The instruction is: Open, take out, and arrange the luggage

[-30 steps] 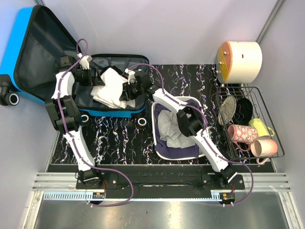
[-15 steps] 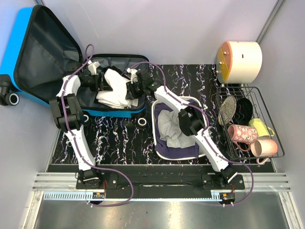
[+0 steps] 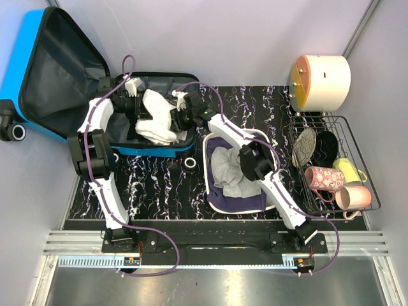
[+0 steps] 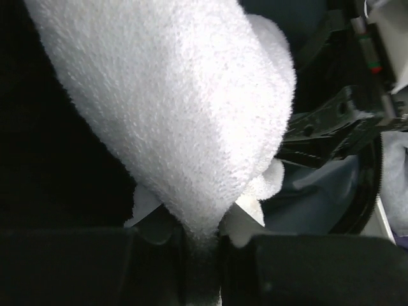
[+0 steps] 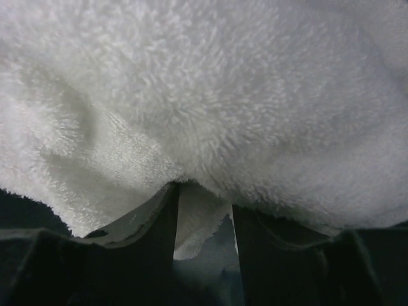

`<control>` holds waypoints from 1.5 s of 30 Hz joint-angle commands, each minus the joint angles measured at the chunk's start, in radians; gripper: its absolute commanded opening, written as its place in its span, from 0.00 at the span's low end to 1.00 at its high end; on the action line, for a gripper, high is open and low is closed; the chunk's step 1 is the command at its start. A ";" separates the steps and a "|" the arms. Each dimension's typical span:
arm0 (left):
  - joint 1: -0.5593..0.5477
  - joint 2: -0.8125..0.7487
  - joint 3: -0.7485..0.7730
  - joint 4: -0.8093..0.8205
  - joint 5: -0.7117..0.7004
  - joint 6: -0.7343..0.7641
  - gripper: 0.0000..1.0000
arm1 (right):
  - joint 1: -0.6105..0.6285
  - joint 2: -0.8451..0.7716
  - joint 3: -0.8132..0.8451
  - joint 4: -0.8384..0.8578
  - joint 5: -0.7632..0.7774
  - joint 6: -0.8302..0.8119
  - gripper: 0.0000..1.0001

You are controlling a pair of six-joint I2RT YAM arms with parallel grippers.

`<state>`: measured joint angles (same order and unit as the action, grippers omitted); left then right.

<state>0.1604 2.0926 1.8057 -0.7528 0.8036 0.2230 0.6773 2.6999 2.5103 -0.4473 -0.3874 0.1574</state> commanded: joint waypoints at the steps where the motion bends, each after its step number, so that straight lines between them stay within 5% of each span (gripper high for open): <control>1: -0.013 -0.175 0.033 0.041 -0.027 -0.054 0.00 | -0.019 -0.092 -0.011 0.054 -0.037 0.010 0.51; 6: -0.012 -0.262 0.075 0.040 -0.032 -0.112 0.00 | -0.051 -0.205 -0.044 0.165 -0.126 0.094 0.69; 13: -0.015 -0.335 0.130 0.040 -0.021 -0.204 0.00 | -0.128 -0.359 -0.140 0.285 -0.191 0.214 0.82; 22: -0.140 -0.452 0.064 0.104 0.072 -0.385 0.00 | -0.257 -0.627 -0.462 0.357 -0.205 0.225 0.86; 25: -0.238 -0.546 -0.070 0.208 0.069 -0.514 0.00 | -0.335 -0.765 -0.621 0.360 -0.200 0.214 0.87; 31: -0.430 -0.706 -0.512 0.863 0.016 -1.075 0.00 | -0.516 -1.052 -0.907 0.277 -0.199 0.157 0.91; 40: -0.723 -0.471 -0.513 1.314 -0.073 -1.367 0.00 | -0.737 -1.353 -1.119 0.070 -0.110 0.085 0.95; 45: -0.795 -0.370 -0.517 1.350 -0.102 -1.453 0.00 | -0.812 -1.391 -1.119 0.022 -0.134 0.085 0.95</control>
<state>-0.6010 1.6855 1.2678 0.4000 0.7544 -1.0840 -0.0994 1.3338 1.4055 -0.3576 -0.5316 0.2623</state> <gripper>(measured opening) 0.209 0.946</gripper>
